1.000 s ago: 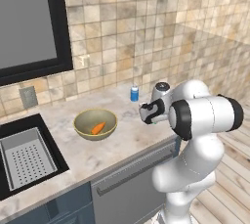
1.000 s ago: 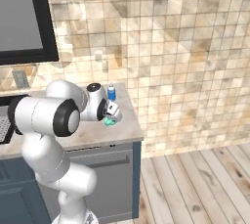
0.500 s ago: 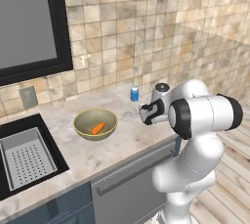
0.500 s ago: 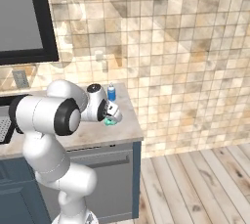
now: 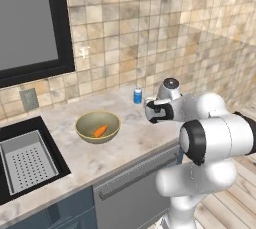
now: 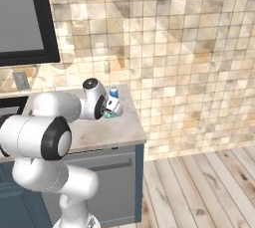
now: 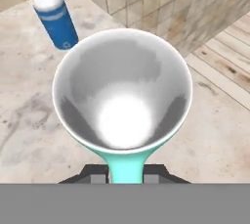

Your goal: Move the mug from next to the sink to the open cabinet. Then, move the bowl with the carrot to the fridge to clear the area for faucet cleaning.

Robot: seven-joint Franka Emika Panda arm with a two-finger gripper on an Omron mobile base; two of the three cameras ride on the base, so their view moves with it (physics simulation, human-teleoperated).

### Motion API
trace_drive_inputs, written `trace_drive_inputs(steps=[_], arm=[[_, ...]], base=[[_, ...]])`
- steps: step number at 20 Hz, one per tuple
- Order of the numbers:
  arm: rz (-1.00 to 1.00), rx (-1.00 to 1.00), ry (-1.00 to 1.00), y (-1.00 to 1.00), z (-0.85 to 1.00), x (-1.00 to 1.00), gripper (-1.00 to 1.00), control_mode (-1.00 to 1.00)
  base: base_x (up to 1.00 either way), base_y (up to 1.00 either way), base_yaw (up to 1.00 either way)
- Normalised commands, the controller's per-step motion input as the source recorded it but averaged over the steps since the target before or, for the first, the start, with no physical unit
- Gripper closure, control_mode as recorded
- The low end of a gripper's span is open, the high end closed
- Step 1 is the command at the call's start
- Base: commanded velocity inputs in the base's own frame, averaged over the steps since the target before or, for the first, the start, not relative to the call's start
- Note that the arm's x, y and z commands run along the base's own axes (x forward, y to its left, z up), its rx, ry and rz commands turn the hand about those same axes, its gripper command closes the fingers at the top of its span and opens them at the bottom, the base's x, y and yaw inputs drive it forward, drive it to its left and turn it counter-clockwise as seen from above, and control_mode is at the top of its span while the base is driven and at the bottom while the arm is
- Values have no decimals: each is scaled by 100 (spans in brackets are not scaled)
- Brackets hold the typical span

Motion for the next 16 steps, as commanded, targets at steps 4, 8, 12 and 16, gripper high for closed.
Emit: trace_drive_inputs(steps=[4, 8, 12, 16], arm=[[0, 0, -20, 0, 100, -39, 100, -100], [0, 0, -15, 0, 100, -51, 100, -100], [0, -1, -19, 0, 92, -82, 100, -100], [0, -4, -41, 1, 35, -89, 100, -100]], base=[[0, 0, 0], [0, 0, 0], [0, 0, 0], [0, 0, 0]])
